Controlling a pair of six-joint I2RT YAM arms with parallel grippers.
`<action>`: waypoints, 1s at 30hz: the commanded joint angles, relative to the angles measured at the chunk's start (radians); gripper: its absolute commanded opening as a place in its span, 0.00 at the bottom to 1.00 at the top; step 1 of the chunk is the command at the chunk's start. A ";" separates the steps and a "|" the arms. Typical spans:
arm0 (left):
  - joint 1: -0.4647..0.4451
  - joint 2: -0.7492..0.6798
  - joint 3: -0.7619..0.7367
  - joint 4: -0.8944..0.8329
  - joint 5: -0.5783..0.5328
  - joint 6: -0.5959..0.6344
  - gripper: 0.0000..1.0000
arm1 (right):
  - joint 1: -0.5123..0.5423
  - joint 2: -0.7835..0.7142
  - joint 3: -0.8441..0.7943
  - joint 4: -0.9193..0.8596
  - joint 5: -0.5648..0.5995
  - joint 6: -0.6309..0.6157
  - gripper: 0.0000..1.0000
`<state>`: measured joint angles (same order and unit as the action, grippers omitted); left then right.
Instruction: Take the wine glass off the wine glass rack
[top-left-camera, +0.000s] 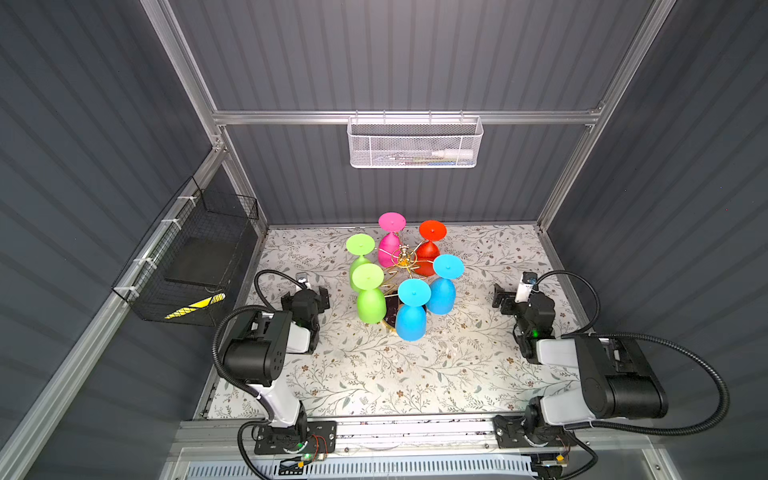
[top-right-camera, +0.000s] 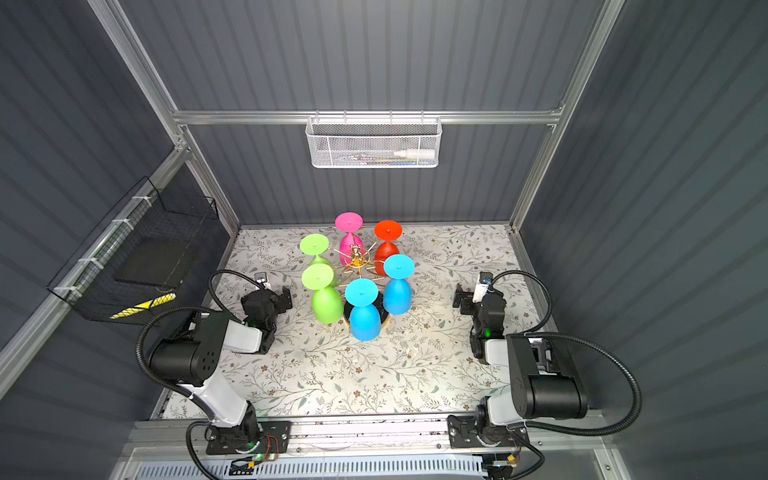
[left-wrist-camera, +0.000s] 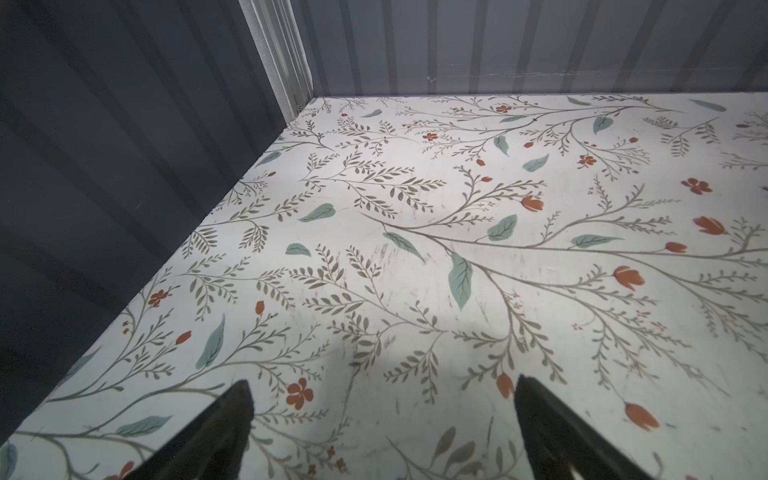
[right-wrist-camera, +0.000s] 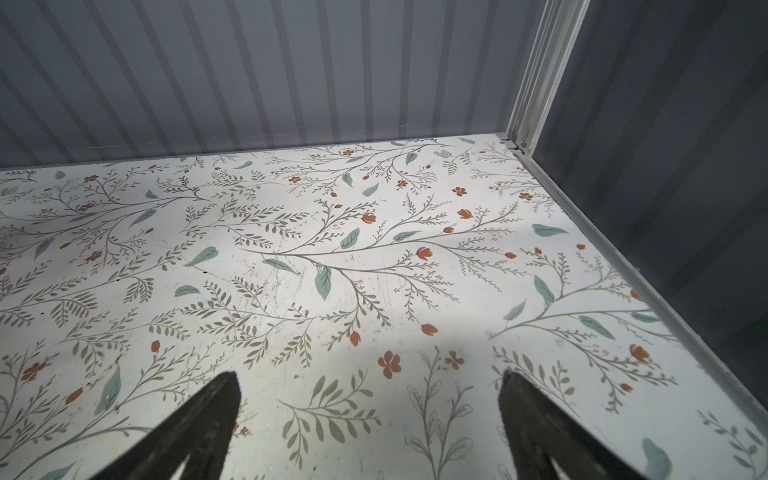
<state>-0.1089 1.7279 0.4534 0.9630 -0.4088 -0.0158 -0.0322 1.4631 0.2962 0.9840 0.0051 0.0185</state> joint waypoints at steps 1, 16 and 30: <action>-0.003 -0.007 -0.004 0.003 -0.017 -0.010 1.00 | -0.005 -0.007 0.018 0.007 -0.005 0.001 0.99; -0.003 -0.007 -0.005 0.004 -0.015 -0.010 1.00 | -0.029 -0.006 0.029 -0.015 0.008 0.036 0.99; -0.034 -0.226 0.146 -0.419 -0.064 -0.018 1.00 | -0.012 -0.313 0.174 -0.462 0.118 0.132 0.99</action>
<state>-0.1314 1.6127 0.4774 0.7879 -0.4324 -0.0166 -0.0513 1.2877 0.3496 0.7444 0.0635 0.0757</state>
